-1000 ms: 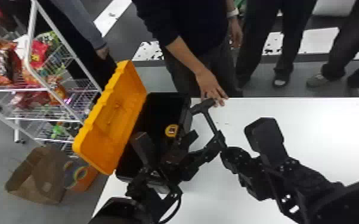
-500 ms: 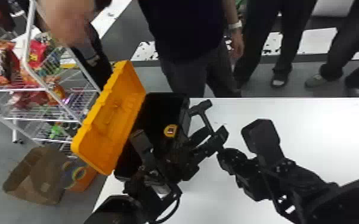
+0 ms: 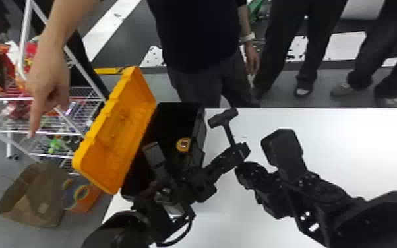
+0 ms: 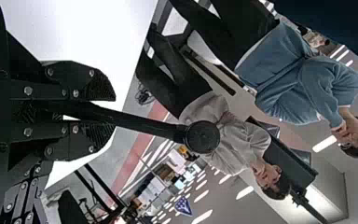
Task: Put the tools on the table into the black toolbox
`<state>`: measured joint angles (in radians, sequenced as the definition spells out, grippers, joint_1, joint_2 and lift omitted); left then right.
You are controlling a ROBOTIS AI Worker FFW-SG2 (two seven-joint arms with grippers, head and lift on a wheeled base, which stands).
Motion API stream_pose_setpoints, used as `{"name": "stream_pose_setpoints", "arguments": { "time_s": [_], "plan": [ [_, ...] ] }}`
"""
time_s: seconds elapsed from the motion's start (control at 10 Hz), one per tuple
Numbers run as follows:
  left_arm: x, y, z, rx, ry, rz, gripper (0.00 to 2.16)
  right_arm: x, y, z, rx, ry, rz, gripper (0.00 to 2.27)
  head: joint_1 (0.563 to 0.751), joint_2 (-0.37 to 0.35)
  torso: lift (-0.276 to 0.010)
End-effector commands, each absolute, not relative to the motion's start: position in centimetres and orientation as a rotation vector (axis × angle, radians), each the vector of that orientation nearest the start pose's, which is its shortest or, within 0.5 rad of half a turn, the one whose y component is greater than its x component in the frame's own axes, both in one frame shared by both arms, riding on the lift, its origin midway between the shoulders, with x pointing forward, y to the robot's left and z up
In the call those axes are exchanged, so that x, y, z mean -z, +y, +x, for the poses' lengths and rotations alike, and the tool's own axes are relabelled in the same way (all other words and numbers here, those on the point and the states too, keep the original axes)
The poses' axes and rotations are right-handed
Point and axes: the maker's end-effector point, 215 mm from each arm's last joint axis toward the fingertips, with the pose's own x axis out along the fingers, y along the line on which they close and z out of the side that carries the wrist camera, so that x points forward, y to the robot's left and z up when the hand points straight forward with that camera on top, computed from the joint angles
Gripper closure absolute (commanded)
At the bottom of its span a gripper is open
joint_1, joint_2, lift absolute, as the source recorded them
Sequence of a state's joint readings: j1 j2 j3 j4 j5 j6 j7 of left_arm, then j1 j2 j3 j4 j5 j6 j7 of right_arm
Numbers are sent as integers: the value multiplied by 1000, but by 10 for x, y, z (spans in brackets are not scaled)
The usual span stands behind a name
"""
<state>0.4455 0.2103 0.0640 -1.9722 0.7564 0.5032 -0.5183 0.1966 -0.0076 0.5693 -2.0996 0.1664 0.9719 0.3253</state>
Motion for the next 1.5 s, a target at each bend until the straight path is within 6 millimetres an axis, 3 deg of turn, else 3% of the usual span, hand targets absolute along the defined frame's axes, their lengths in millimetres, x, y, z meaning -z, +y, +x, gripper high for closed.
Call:
{"name": "stream_pose_setpoints", "arguments": {
  "time_s": [0.0,0.1,0.2,0.4,0.5,0.6,0.9,1.2,1.4],
  "plan": [
    [401,130,397,645,392,-641,2138,423,90,372,-785,622,-112,2240,695,317,-39],
    [400,130,397,649,390,-633,2138,423,90,372,-785,619,-111,2240,695,317,-39],
    [399,130,398,648,386,-624,2138,420,92,373,-785,606,-109,2057,695,317,-39],
    [399,132,400,640,385,-611,2138,420,90,372,-770,600,-110,738,695,316,-39],
    [399,134,402,636,384,-611,2138,422,89,371,-763,608,-112,191,695,318,-39],
    [399,134,402,635,383,-611,2138,427,86,369,-758,627,-115,56,695,320,-39],
    [397,148,410,609,374,-600,2138,442,74,352,-734,693,-107,33,695,318,-39],
    [390,199,426,515,331,-545,2138,451,33,335,-658,732,-45,36,695,329,-39],
    [383,244,437,406,263,-438,2138,452,8,339,-627,718,-10,36,695,340,-39]
  ]
}}
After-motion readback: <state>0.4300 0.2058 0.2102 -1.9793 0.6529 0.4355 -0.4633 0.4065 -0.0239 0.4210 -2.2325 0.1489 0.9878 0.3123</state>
